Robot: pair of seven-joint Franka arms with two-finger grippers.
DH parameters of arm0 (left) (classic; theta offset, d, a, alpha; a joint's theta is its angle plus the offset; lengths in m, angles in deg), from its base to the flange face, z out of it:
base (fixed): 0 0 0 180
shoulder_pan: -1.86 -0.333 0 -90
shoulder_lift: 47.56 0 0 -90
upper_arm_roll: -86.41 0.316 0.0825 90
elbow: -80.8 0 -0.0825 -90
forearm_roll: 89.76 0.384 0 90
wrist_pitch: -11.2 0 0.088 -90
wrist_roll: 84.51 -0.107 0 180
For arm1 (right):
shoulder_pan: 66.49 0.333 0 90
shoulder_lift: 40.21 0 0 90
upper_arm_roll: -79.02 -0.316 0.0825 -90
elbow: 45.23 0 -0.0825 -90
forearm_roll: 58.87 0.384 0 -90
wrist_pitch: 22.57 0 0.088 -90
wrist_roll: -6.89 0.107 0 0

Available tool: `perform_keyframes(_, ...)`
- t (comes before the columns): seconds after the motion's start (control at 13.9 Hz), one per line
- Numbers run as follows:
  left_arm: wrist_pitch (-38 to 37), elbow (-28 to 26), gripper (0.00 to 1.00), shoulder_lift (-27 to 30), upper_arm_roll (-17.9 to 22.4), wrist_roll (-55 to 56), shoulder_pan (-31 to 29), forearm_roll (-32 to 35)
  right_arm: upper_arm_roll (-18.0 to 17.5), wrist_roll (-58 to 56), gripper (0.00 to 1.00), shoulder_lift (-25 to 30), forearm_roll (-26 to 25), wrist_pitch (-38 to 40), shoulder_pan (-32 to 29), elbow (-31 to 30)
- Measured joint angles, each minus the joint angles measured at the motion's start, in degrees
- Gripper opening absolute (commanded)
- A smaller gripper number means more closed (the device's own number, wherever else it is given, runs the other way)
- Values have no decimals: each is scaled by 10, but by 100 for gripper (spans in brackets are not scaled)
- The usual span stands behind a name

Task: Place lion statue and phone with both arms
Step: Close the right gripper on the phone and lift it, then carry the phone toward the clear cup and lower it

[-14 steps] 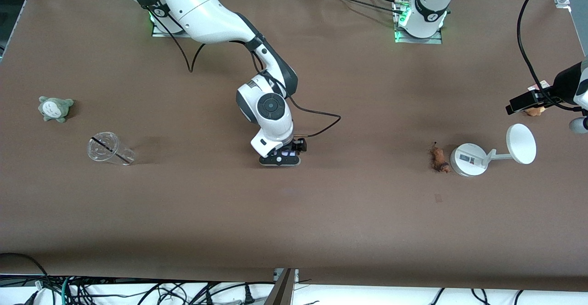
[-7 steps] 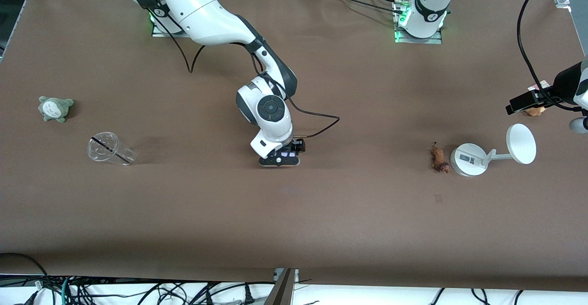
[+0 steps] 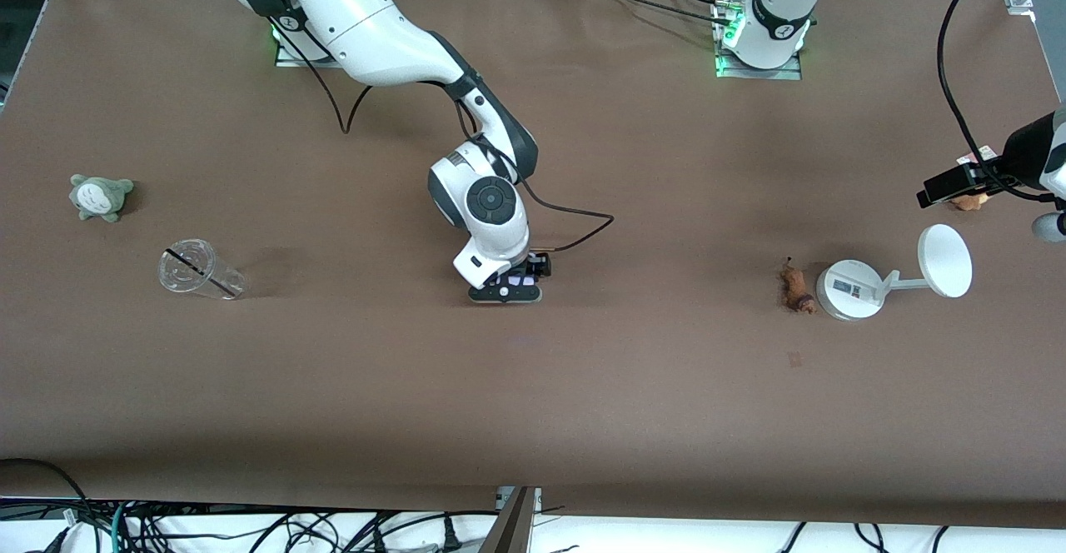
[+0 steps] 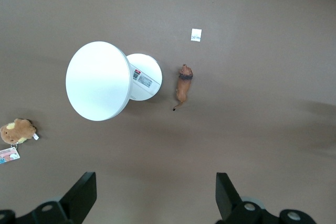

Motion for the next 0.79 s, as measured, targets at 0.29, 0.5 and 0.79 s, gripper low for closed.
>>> perform_keyframes(0.29,0,0,100,0,0,0,0,0,3,-2,38,0,0,0,-5,4)
perform_keyframes(0.5,0,0,100,0,0,0,0,0,5,-26,38,4,0,18,-25,14)
perform_keyframes(0.79,0,0,100,0,0,0,0,0,6,-57,38,45,0,82,-52,10)
